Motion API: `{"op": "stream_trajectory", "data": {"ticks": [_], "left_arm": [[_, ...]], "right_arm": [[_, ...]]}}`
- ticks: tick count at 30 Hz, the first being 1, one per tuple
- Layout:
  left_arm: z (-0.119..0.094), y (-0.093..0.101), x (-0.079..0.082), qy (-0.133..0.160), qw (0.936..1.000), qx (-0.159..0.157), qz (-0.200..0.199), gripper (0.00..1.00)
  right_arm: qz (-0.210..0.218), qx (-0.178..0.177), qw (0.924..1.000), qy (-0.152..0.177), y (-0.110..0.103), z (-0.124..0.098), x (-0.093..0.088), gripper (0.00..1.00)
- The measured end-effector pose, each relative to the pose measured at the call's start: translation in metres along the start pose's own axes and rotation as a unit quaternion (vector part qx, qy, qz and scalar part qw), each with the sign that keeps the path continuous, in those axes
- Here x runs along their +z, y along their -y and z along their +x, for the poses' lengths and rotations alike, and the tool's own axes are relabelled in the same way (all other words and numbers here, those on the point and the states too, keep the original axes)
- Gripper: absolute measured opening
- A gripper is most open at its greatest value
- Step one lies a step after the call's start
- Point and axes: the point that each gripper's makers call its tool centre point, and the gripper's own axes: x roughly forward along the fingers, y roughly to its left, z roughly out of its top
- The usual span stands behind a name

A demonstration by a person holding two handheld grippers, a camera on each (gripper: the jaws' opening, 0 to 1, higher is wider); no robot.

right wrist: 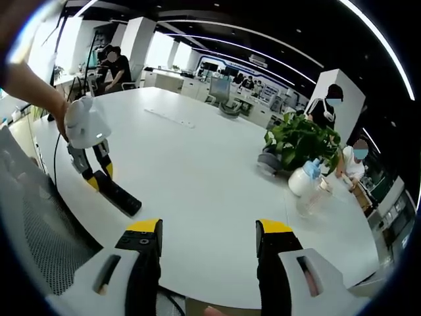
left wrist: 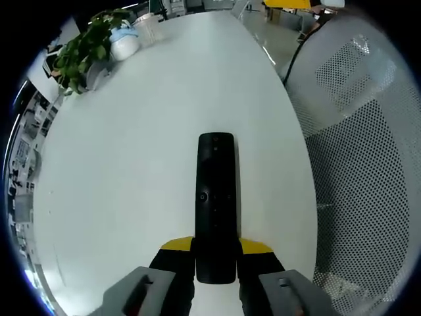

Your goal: Press the specified remote control buttons in sequence, fully releasing each button before pressing the next.

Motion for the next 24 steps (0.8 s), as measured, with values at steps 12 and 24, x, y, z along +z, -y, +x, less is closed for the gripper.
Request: {"op": "stream_trajectory", "data": {"ticks": [12, 24], "left_arm": [[0.000, 0.005, 0.001, 0.008, 0.9999, -0.001, -0.007, 0.23], [0.000, 0.013, 0.003, 0.009, 1.0000, 0.003, -0.003, 0.24]], "right_arm": [[-0.005, 0.002, 1.0000, -0.001, -0.001, 0.000, 0.000, 0.58], [-0.005, 0.006, 1.0000, 0.004, -0.003, 0.000, 0.002, 0.56]]}}
